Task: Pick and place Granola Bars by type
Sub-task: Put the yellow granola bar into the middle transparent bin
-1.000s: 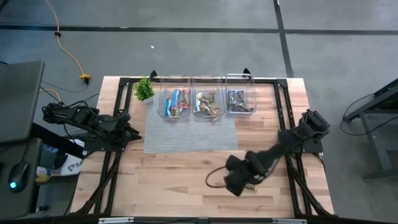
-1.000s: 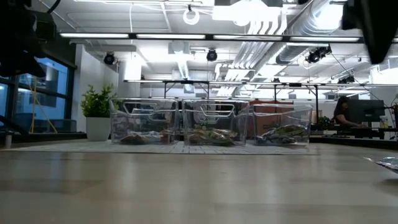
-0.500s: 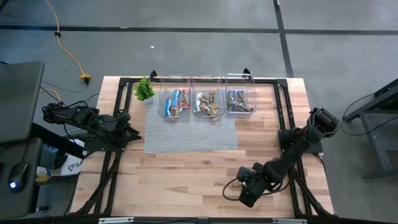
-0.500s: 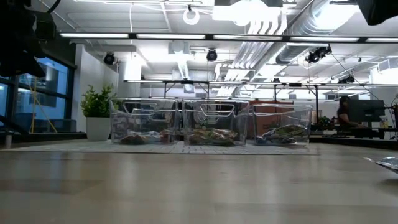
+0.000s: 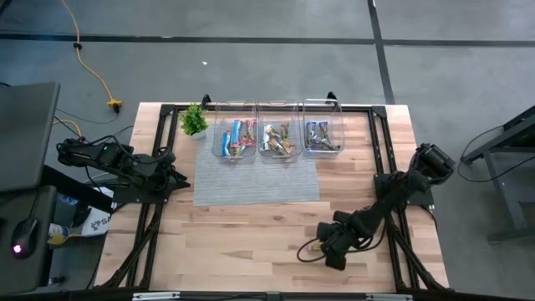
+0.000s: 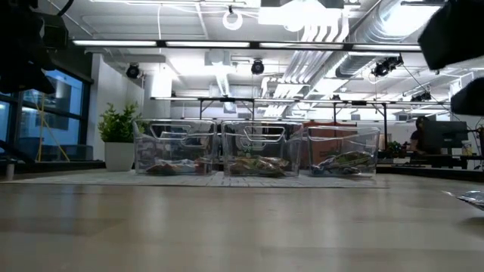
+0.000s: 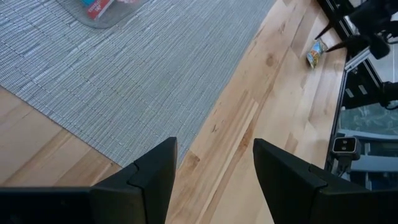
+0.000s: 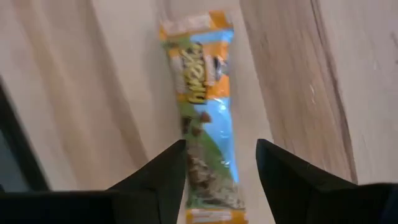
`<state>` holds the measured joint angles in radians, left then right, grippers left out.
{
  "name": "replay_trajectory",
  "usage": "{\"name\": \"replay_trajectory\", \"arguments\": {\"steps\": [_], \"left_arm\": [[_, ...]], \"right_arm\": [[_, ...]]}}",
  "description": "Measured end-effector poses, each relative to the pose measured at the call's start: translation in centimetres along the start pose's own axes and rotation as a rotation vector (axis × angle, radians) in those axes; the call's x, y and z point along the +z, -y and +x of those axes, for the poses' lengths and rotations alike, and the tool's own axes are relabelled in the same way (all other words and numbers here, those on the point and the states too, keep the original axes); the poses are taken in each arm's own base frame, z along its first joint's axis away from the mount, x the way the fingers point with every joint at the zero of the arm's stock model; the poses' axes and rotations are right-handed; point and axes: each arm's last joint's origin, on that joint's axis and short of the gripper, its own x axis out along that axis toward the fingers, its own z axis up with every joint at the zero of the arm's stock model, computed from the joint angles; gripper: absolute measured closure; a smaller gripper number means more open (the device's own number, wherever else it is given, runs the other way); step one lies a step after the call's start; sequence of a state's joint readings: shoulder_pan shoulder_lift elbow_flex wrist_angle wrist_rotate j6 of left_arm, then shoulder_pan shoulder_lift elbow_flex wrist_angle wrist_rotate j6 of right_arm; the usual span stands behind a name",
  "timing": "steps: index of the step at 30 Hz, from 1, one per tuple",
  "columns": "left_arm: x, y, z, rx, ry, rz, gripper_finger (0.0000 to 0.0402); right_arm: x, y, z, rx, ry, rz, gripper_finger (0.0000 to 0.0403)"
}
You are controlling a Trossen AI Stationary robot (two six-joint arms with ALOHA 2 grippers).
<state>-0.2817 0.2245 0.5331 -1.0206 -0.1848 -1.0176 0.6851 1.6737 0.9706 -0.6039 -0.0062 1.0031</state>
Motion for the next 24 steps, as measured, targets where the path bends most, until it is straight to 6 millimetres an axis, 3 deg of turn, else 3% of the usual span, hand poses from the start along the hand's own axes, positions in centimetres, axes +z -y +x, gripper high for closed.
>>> {"name": "replay_trajectory", "arguments": {"steps": [4,12,24], "left_arm": [[0.0,0.0,0.0,0.000,0.000,-0.001,0.0197],[0.0,0.0,0.0,0.002,0.004,-0.008,0.0197],[0.0,0.0,0.0,0.003,0.005,-0.008,0.0197]], "right_arm": [[0.2,0.6,0.6,0.020,-0.007,0.024,0.0226],[0.8,-0.1,0.7,0.119,0.033,0.004,0.0226],[1.3,-0.7,2.9,0.162,0.023,-0.015,0.0226]]}}
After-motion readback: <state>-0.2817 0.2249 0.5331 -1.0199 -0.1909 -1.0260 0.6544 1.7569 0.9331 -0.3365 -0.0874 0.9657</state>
